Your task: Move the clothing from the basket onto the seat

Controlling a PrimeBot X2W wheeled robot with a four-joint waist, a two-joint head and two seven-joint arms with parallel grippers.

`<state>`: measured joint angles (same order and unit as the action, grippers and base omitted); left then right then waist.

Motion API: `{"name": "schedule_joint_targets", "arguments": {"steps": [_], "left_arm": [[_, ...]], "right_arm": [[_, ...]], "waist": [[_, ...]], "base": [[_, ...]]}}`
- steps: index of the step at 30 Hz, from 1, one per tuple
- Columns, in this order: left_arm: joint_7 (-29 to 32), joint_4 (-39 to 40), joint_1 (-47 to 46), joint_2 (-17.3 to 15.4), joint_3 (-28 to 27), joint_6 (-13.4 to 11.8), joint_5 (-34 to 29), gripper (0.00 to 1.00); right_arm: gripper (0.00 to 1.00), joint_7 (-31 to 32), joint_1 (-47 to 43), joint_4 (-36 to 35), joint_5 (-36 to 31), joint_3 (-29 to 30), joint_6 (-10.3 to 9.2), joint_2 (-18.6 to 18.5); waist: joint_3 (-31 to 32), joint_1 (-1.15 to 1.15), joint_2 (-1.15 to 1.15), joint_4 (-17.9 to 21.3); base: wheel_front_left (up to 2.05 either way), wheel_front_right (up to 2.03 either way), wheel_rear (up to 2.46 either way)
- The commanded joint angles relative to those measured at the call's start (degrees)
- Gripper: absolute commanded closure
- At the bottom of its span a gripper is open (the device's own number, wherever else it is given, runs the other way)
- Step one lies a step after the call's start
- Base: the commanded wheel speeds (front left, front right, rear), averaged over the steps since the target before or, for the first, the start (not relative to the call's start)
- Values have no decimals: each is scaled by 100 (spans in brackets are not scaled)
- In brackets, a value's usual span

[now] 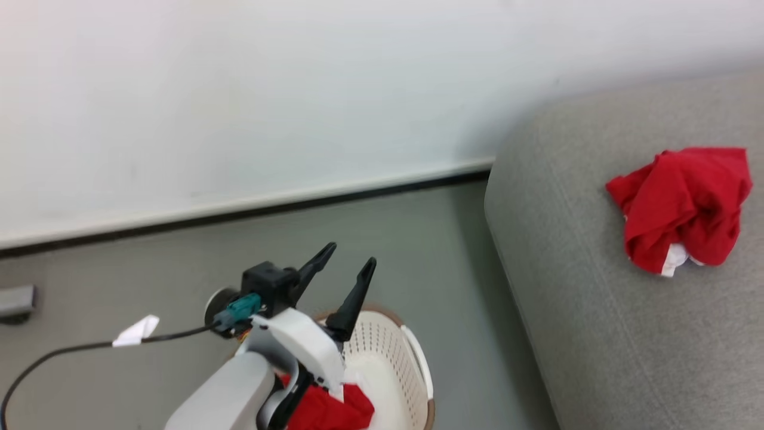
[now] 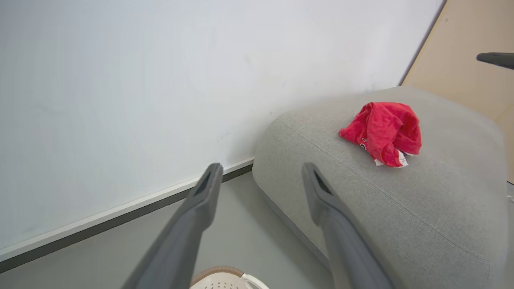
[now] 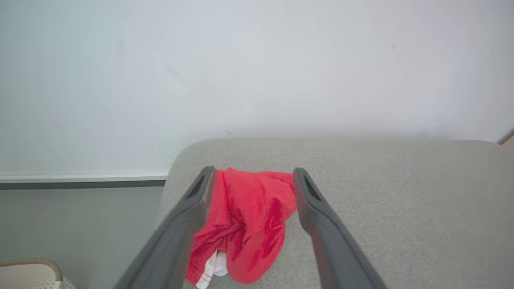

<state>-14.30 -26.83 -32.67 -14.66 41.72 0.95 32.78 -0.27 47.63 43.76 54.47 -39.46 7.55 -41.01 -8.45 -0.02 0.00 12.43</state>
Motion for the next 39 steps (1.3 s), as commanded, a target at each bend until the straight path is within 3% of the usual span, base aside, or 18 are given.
{"name": "schedule_joint_targets", "arguments": {"steps": [1, 12, 17, 22, 28, 39], "left_arm": [[-41, -4, 173, -19, -56, -55, 79, 0], [-86, 114, 907, -422, -770, -435, 244, 0], [-82, 320, 1305, -574, -1236, -573, 256, 0], [-84, 679, 1741, -657, -1778, -813, 34, 0], [-84, 1251, 2435, -550, -2689, -1095, -381, 0], [-85, 1589, 3385, -126, -3459, -1020, -1065, 0]], "right_arm": [[0, -135, -139, -171, 22, -24, -12, -9], [0, -1253, -996, -1373, 6, 130, -13, 391], [0, -1453, -1491, -1675, -353, 471, -13, 698], [0, -1491, -2117, -2041, -836, 1077, -13, 1235], [0, -1493, -3051, -2491, -1678, 1869, -13, 1933], [0, -1493, -4226, -2769, -2752, 2760, -13, 2830]], "waist": [[432, 2, 0, -25], [977, 2, 0, -390], [1092, 2, 0, -591], [1177, 2, 0, -799], [1263, 2, 0, -990], [1338, 2, 0, -1129]], "base": [[0, 0, 0], [0, 0, 0], [0, 0, 0], [0, 0, 0], [0, 0, 0], [0, 0, 0]]}}
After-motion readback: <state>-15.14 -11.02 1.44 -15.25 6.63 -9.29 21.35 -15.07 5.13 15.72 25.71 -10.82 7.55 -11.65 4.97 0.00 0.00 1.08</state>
